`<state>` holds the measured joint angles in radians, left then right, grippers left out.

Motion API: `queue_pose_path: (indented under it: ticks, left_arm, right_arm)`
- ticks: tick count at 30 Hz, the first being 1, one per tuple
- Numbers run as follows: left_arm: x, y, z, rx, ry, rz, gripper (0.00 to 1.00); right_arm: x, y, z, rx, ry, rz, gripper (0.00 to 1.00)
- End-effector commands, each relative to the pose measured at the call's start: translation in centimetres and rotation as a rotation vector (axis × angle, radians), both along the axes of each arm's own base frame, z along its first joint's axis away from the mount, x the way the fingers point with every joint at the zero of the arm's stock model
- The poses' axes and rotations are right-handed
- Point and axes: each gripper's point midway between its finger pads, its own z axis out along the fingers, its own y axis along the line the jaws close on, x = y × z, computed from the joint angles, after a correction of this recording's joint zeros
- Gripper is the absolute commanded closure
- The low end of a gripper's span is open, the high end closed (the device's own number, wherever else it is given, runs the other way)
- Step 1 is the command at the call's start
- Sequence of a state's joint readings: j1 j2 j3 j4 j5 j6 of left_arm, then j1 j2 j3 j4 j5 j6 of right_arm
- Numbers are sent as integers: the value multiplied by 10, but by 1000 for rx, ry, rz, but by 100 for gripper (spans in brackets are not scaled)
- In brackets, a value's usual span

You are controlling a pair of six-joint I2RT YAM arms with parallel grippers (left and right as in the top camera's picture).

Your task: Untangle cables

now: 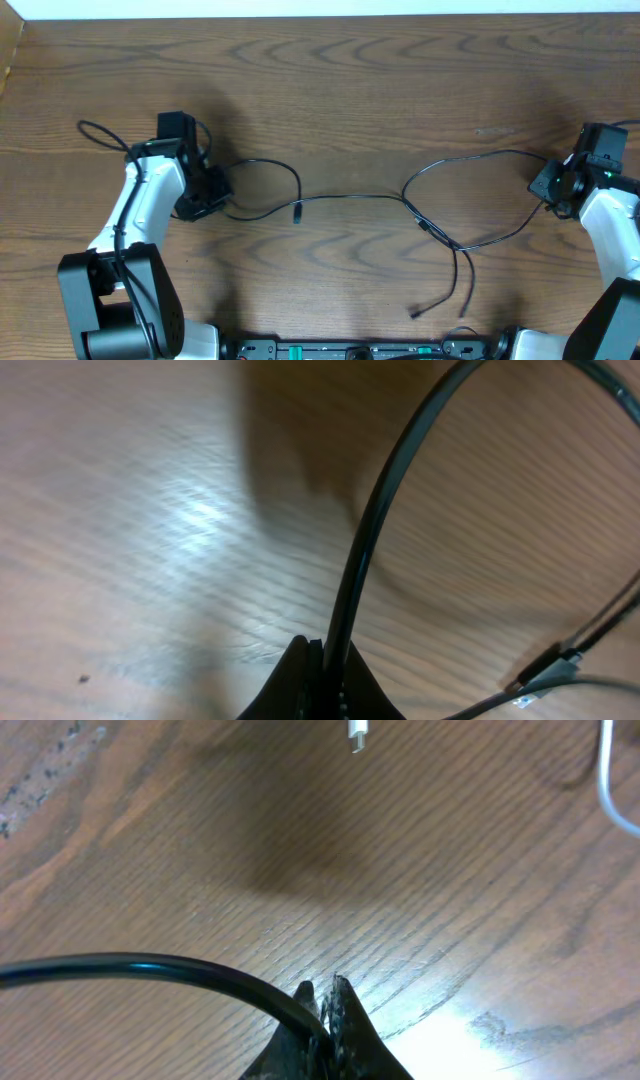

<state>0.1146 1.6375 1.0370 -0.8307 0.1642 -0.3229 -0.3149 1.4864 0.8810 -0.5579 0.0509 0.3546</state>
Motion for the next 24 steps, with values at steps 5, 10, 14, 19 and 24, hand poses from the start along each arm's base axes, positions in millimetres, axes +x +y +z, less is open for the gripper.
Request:
queue_pose_path:
  ticks: [5, 10, 14, 19, 24]
  left_arm:
    - [-8, 21, -2, 77, 42, 157, 92]
    - [-9, 21, -2, 76, 46, 157, 93]
    - [-9, 21, -2, 76, 46, 157, 93]
    - [-9, 21, -2, 76, 45, 157, 92]
    - [-9, 21, -2, 76, 45, 157, 92]
  right_arm:
    - [34, 6, 20, 56, -156, 34, 99]
    - [76, 12, 100, 54, -294, 188, 99]
    - [97, 2, 219, -63, -440, 241, 99]
    - [97, -5, 347, -204, -665, 222, 99]
    - [81, -27, 406, -308, -771, 135, 99]
